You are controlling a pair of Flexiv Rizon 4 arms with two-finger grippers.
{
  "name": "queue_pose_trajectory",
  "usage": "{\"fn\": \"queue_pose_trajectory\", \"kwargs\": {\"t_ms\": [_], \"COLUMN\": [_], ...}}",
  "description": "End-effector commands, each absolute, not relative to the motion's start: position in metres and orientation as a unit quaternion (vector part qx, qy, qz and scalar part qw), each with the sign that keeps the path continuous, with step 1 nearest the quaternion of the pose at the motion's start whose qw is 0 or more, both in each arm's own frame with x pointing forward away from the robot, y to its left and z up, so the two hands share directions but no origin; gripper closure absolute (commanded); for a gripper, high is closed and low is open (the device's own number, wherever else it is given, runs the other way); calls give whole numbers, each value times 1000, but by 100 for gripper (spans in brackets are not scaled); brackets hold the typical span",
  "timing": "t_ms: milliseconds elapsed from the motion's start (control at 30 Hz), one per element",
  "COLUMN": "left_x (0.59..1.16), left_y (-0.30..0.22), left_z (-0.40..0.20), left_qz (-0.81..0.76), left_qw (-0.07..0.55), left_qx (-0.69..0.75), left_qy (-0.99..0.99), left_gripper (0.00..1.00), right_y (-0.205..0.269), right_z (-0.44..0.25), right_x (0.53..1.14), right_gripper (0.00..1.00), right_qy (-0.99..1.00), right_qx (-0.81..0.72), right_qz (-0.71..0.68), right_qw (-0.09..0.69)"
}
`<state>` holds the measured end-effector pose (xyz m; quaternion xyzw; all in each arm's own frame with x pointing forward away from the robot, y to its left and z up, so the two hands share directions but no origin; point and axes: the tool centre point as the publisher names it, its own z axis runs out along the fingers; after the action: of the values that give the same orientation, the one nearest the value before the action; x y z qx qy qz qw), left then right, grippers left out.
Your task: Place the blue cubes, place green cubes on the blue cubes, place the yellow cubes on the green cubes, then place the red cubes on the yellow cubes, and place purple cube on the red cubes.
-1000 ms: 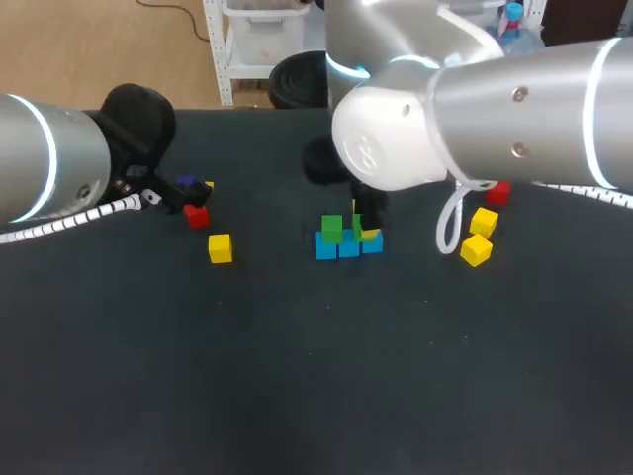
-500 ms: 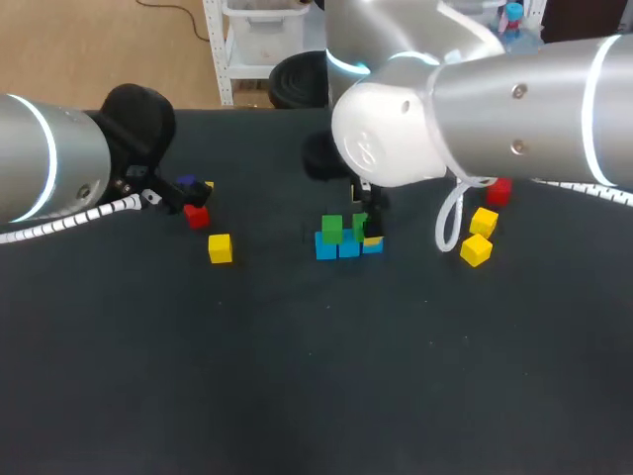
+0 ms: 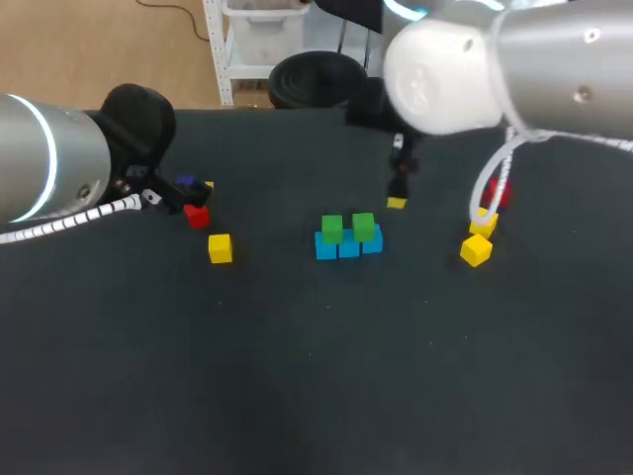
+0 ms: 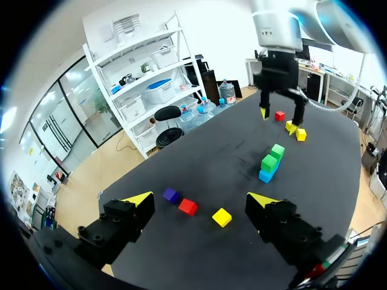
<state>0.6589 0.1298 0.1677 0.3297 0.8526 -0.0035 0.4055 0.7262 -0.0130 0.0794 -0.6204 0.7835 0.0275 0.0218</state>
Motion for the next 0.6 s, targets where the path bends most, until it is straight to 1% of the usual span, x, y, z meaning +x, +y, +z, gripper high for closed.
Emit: {"fn": "queue_pose_trajectory", "kwargs": {"t_ms": [33, 267, 433, 600], "left_x": [659, 659, 659, 659], "left_y": [129, 129, 129, 129], "left_z": [167, 167, 167, 167], "left_qz": [-3, -3, -3, -3], "left_qw": [408, 408, 408, 408], "left_qx": [328, 328, 328, 328], "left_qy": [852, 852, 852, 852], "left_gripper": [0, 0, 0, 0], "right_y": [-43, -68, -84, -92], "right_z": [86, 88, 90, 90], "right_x": [719, 712, 702, 680], "right_gripper": [0, 0, 0, 0], "right_qy": [853, 900, 928, 933], "right_qx": [-514, -422, -355, -342], "right_qz": [42, 36, 36, 22], "right_qw": [84, 106, 108, 108]}}
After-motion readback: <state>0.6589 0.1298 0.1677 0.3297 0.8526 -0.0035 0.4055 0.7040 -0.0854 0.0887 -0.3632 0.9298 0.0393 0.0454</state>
